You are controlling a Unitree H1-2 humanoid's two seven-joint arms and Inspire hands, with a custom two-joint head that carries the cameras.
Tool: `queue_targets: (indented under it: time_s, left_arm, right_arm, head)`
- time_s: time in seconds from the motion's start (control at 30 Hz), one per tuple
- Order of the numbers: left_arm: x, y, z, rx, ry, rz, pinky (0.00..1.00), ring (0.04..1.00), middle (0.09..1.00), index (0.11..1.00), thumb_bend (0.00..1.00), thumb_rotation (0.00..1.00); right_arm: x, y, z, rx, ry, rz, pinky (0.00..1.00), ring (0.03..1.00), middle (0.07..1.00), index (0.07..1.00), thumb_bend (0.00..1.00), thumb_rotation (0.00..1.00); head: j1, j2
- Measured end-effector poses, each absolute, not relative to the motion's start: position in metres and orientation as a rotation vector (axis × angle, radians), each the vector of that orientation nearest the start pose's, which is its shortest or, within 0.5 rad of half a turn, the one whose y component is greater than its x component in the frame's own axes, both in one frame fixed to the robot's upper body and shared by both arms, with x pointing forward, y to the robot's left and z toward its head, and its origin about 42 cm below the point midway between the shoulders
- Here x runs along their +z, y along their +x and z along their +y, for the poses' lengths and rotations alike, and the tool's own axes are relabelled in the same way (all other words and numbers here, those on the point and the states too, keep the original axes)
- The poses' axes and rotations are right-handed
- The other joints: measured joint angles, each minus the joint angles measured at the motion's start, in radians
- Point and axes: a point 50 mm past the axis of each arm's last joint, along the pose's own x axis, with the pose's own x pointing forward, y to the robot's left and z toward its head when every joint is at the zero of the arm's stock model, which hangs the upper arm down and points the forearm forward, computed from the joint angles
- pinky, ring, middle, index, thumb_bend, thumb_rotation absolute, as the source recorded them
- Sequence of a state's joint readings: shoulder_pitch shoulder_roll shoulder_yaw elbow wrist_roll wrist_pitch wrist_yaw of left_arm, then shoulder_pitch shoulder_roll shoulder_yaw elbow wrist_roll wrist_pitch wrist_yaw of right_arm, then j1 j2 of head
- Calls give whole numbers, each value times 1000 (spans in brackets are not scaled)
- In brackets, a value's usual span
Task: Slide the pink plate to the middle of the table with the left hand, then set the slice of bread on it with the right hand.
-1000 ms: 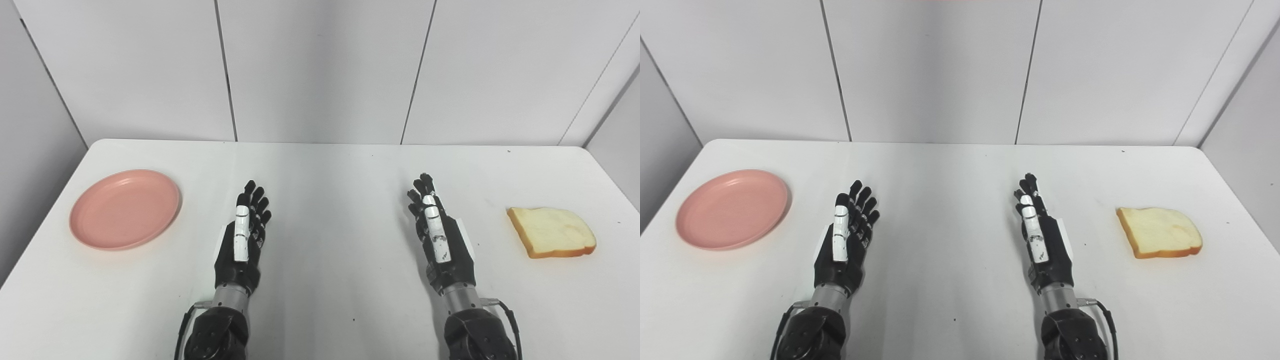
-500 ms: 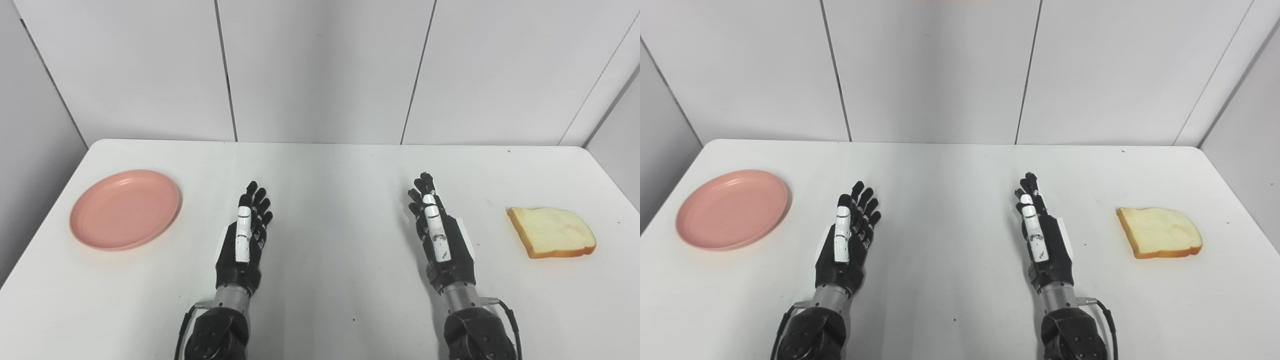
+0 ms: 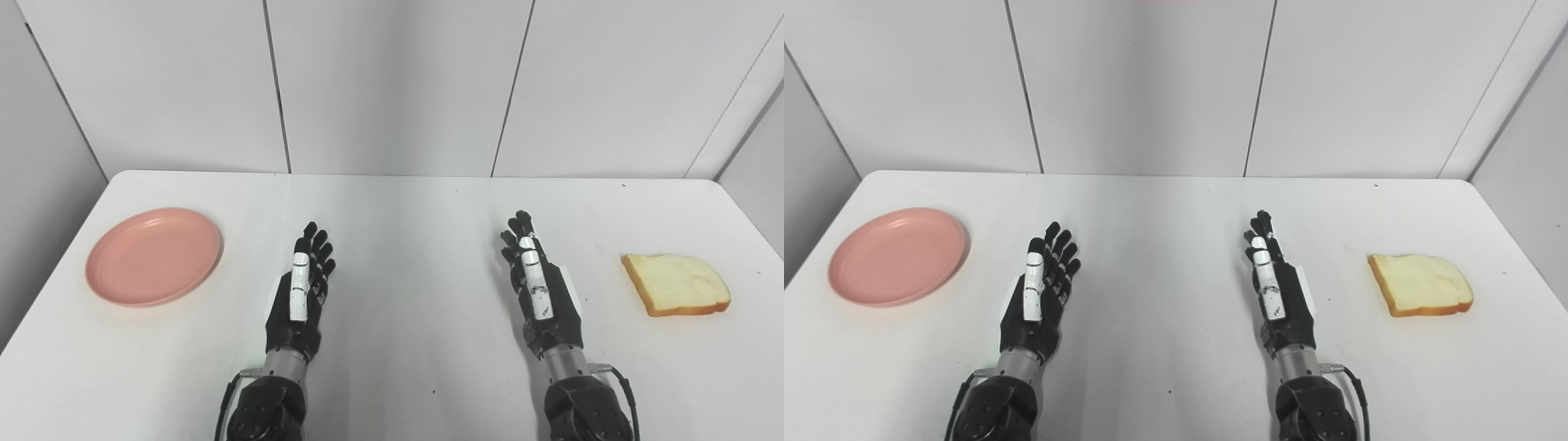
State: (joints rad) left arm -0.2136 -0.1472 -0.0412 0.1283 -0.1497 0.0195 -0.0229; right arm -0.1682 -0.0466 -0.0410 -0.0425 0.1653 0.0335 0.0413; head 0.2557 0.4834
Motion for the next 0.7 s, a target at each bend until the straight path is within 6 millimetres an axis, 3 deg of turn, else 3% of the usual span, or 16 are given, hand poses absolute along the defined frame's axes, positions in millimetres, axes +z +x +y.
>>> queue_targets:
  time_s: [0.13, 0.3, 0.7]
  left_arm:
    - [129, 352, 124, -157, -287, -54, 1000, 1000, 1000, 987, 661, 956]
    - [131, 366, 130, -124, -315, -72, 1000, 1000, 1000, 974, 668, 960]
    - [150, 387, 157, -58, -340, -130, 1000, 974, 963, 936, 679, 984]
  right_arm:
    - [155, 335, -233, 69, 120, -175, 1000, 994, 1000, 1000, 664, 916]
    - [149, 334, -242, 55, 136, -159, 1000, 1000, 1000, 1000, 615, 947]
    - [153, 332, -247, 84, 130, -179, 1000, 1000, 1000, 1000, 610, 975]
  head:
    - [36, -16]
    - [129, -64]
    - [204, -98]
